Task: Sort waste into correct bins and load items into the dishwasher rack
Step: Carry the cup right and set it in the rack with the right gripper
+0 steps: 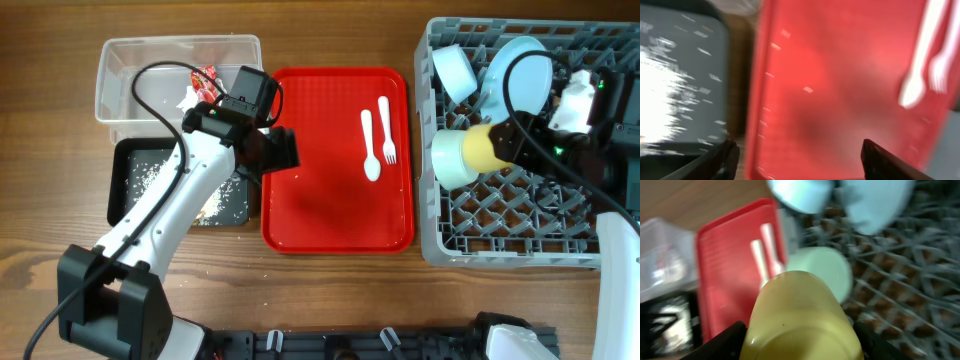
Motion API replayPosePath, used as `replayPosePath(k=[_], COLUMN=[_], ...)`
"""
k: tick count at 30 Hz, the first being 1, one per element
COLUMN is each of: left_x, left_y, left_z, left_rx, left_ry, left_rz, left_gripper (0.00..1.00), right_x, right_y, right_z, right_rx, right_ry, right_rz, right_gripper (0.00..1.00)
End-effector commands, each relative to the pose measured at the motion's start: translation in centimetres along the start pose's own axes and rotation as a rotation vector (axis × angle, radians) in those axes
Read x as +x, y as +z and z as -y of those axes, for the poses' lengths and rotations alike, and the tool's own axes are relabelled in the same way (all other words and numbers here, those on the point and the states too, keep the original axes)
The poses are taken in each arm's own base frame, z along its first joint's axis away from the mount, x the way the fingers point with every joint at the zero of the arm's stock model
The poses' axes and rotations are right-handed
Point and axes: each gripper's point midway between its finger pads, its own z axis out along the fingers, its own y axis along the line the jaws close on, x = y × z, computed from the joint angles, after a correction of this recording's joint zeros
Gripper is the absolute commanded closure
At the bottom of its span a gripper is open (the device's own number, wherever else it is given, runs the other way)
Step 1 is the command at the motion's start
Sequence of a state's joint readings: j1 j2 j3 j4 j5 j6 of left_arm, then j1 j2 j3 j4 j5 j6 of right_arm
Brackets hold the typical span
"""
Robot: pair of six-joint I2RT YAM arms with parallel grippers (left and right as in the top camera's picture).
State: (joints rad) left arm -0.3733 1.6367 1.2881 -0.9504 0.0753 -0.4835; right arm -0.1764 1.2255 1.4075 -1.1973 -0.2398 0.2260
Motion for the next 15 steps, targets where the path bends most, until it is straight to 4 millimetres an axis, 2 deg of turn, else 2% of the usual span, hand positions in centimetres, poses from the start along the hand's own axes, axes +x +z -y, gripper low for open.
replayPosePath(k=[1, 6, 15], left_x=[-1.5, -1.4, -1.5], left_y=[0.2, 0.9, 1.3], left_z=[-2.6, -2.7, -2.8], left_rx=[-0.158, -0.168, -0.171], left_ry=[0.009, 0.010, 0.010], left_rz=[0.083, 0.066, 0.061], left_gripper=[0.15, 0.09, 0.06], right_x=[-1.3, -1.4, -0.7], right_y=[-1.3, -1.5, 1.7], right_z=[4.3, 7.1, 8.5], right_rx=[0.239, 0.365, 0.395], right_ry=[0.067, 0.110, 0.134], right_rz=[0.079, 0.076, -0.057], right_gripper=[0.44, 0.43, 0.42])
